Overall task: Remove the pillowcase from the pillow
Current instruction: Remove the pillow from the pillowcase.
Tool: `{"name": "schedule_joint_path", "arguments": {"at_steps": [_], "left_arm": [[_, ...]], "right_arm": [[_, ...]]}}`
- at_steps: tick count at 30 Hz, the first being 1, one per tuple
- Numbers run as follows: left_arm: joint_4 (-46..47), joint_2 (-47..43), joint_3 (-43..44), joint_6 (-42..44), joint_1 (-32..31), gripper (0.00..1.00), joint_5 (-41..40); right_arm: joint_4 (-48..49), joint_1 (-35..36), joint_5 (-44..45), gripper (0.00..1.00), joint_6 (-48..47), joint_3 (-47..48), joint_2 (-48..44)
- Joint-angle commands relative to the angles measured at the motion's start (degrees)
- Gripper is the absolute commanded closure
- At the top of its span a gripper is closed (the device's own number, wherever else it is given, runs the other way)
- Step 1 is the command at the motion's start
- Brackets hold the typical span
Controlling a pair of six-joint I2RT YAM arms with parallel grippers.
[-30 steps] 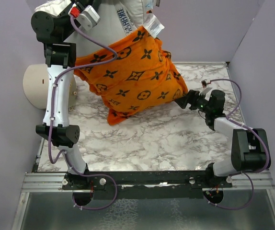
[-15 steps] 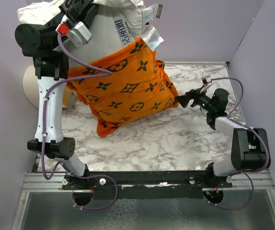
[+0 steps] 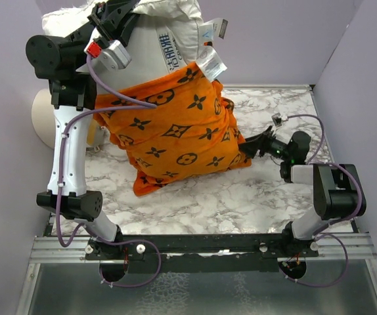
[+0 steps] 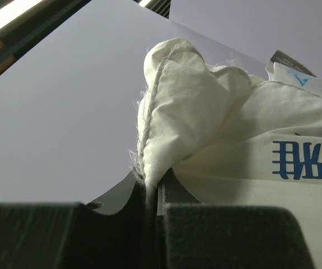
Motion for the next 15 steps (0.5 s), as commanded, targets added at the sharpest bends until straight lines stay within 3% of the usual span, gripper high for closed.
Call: {"name": "schedule_joint_path", "arguments": {"at_steps": [1, 4, 6, 11, 15], "left_arm": [[15.61, -5.77, -0.35, 13.37, -0.06, 1.00, -7.59], [14.84, -4.31, 0.39, 15.58, -0.06, 1.00, -10.64], [13.94, -3.07, 1.17, 16.99, -0.06, 1.00, -12.12], [10.91, -0.03, 5.15, 18.10, -0.06, 1.00, -14.32], [8.33, 1.42, 8.34, 18.70, -0.85, 1.00, -14.74]], "right_arm": [[17.54, -0.19, -5.54, 0.25, 15.23, -7.93, 2.43], [20.77, -0.19, -3.59, 0.46, 19.57, -12.31, 3.94], [27.30, -0.19, -2.97, 0.52, 23.60, -15.38, 5.31], [45.62, 0.34, -2.37, 0.50, 34.11, -20.27, 9.77], [49.03, 2.05, -2.62, 0.40, 35.47, -19.68, 11.44]]}}
